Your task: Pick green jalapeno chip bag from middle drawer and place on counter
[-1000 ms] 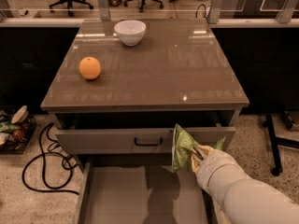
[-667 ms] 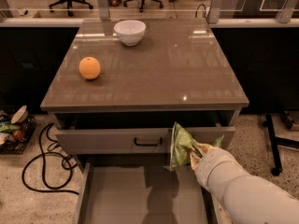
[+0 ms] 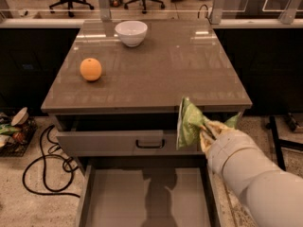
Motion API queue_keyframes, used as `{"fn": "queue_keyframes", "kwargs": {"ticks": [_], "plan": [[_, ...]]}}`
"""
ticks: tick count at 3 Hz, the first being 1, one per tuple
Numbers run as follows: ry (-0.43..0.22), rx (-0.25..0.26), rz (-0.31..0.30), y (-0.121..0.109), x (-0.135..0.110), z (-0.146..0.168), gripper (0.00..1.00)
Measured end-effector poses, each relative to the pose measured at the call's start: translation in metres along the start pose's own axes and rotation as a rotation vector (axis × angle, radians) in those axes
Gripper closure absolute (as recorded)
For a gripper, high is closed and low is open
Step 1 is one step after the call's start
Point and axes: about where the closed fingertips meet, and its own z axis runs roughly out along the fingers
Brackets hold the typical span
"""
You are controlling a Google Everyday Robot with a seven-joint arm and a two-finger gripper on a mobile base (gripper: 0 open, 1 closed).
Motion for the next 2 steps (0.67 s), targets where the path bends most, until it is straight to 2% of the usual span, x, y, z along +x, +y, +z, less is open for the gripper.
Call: {"fn": "queue_keyframes", "kwargs": {"ticks": [1, 2], "plan": [[-0.043, 0.080, -0.008, -0.039, -0.028, -0.026, 1.00], [-0.093, 0.113, 0.003, -0.075, -0.051, -0.030, 1.00]]}}
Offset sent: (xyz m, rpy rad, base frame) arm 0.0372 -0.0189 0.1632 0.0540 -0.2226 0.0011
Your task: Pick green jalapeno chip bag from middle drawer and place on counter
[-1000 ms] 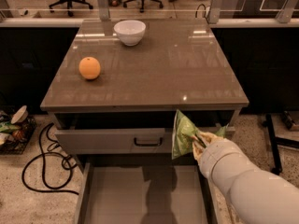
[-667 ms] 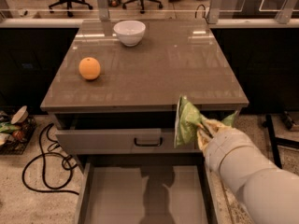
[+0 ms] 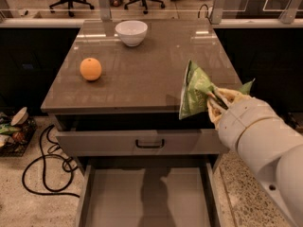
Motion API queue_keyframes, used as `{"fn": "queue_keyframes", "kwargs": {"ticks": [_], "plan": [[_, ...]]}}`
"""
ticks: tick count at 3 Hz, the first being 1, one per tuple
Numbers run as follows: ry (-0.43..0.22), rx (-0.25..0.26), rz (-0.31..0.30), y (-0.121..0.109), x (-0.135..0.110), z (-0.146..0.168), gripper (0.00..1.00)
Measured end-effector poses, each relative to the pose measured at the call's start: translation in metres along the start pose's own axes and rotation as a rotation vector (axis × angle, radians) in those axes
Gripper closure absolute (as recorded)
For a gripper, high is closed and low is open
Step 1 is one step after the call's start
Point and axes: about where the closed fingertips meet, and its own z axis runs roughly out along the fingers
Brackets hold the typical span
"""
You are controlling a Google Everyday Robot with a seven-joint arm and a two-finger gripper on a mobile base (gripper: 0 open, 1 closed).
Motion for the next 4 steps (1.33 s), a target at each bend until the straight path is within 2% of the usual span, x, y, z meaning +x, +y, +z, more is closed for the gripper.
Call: {"fn": "queue_keyframes", "kwargs": {"ticks": [1, 2, 3, 4], "plan": [[-0.035, 0.013, 0.035, -0.033, -0.012, 0.029, 1.00], [-0.037, -0.015, 0.104, -0.043, -0.006, 0.084, 1.00], [-0.037, -0.016, 0.104, -0.043, -0.006, 0.084, 1.00], [-0.070, -0.050, 0.117, -0.043, -0.014, 0.105, 1.00]]}}
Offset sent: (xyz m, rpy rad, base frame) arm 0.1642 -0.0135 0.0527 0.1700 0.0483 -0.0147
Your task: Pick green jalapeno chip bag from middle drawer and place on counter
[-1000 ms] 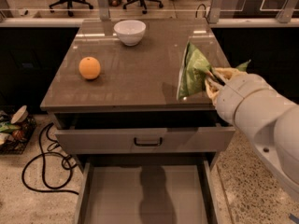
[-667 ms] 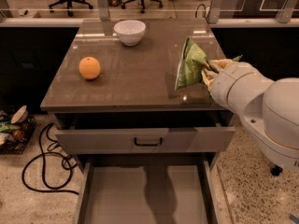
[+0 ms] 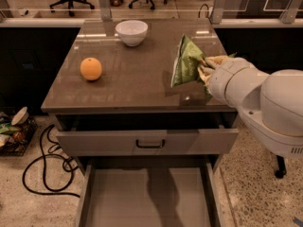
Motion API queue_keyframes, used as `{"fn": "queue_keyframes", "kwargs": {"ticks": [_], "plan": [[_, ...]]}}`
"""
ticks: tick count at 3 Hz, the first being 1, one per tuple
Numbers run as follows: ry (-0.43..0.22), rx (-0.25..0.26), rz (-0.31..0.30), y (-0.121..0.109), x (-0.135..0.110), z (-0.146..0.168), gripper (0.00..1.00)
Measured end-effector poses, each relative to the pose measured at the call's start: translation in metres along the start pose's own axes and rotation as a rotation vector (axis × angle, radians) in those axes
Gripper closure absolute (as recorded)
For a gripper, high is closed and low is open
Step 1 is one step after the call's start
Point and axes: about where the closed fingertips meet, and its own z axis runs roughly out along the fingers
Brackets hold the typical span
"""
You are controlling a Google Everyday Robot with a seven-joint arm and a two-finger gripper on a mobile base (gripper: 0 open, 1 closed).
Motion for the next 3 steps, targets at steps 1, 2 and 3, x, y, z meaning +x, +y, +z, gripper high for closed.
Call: {"fn": "queue_keyframes", "kwargs": {"ticks": [1, 2, 3], "plan": [[-0.039, -0.039, -0.002, -0.011, -0.004, 0.057, 1.00], [-0.086, -0.077, -0.020, -0.021, -0.022, 0.128, 1.00], [-0.140, -0.126, -0.046, -0.020, -0.054, 0.188, 1.00]]}}
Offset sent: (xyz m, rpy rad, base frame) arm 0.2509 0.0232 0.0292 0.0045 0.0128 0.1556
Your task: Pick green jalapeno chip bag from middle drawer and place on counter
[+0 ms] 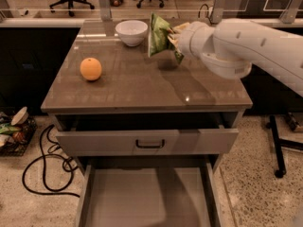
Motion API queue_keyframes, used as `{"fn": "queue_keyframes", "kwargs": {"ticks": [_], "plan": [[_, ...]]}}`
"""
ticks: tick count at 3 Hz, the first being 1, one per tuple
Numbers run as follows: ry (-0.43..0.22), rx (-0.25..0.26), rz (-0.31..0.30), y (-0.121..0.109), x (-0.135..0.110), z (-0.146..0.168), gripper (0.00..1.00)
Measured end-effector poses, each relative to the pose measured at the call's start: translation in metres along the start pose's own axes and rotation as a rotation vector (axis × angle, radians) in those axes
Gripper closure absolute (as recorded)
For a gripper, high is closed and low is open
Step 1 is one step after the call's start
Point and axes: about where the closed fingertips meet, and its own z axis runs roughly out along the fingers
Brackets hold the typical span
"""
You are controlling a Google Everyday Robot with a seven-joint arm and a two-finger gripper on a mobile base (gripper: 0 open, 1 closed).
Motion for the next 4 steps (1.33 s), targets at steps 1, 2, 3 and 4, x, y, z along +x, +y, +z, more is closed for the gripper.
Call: {"fn": "queue_keyframes", "kwargs": {"ticks": [1, 2, 3, 4], "plan": [[-0.019, -0.006, -0.032, -0.026, -0.015, 0.040, 1.00], [0.009, 0.054, -0.035, -0.085, 0.003, 0.047, 1.00], [0.030, 0.106, -0.005, -0.135, 0.025, 0.044, 1.00], [0.057, 0.097, 0.039, -0.152, 0.051, 0.050, 1.00]]}}
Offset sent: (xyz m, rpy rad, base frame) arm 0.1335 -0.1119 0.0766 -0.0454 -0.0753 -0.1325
